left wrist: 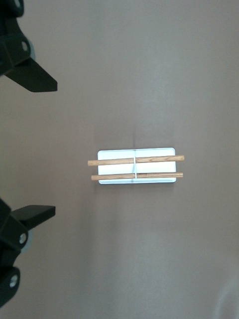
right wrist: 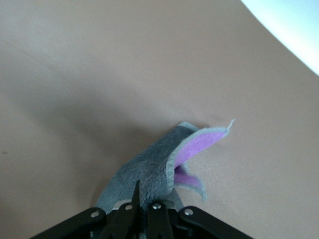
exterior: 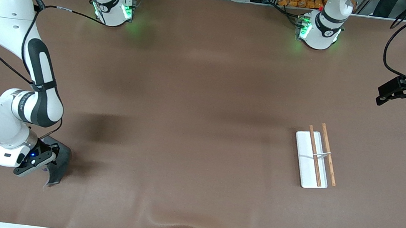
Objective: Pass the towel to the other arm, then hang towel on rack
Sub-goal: 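Close the right gripper on the towel's corner, then lift the towel with the right gripper toward the table middle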
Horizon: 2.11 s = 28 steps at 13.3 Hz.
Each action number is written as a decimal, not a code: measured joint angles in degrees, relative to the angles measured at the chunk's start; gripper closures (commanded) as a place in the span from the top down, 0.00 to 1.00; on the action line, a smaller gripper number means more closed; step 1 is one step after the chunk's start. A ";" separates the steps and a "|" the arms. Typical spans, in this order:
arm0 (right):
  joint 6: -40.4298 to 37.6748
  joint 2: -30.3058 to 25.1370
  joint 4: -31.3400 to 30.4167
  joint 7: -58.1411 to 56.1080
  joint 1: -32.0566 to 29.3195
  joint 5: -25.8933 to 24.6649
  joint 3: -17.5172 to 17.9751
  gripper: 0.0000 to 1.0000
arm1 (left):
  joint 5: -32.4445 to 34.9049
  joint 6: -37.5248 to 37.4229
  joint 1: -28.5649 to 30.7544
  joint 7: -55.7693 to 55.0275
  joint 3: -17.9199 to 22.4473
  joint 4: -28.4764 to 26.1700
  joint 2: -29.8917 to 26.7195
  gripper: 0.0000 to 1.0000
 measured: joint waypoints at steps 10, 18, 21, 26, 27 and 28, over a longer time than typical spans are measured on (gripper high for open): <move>-12.68 -16.82 0.92 -10.87 5.36 -3.47 0.17 0.00 | 0.00 0.08 -0.05 0.00 -0.28 0.17 -0.04 1.00; -12.46 -19.87 0.95 -12.38 23.90 -6.03 0.70 0.00 | 0.00 0.07 -0.09 0.00 -1.10 0.18 -0.04 1.00; -11.93 -19.88 1.98 -9.97 34.13 -6.13 0.63 0.00 | 0.00 0.07 -0.02 0.00 -1.12 0.23 -0.09 1.00; -11.94 -19.90 2.81 -6.48 42.43 -6.22 0.44 0.00 | -0.22 -2.19 0.13 0.00 -1.09 0.24 -0.21 1.00; -11.94 -19.90 2.85 -6.38 43.14 -6.22 0.44 0.00 | -0.99 -3.14 0.13 0.00 -1.09 0.24 -0.23 1.00; -11.94 -19.90 2.91 -6.13 43.89 -6.22 0.43 0.00 | -2.19 -3.73 0.14 -0.16 -1.08 0.24 -0.24 1.00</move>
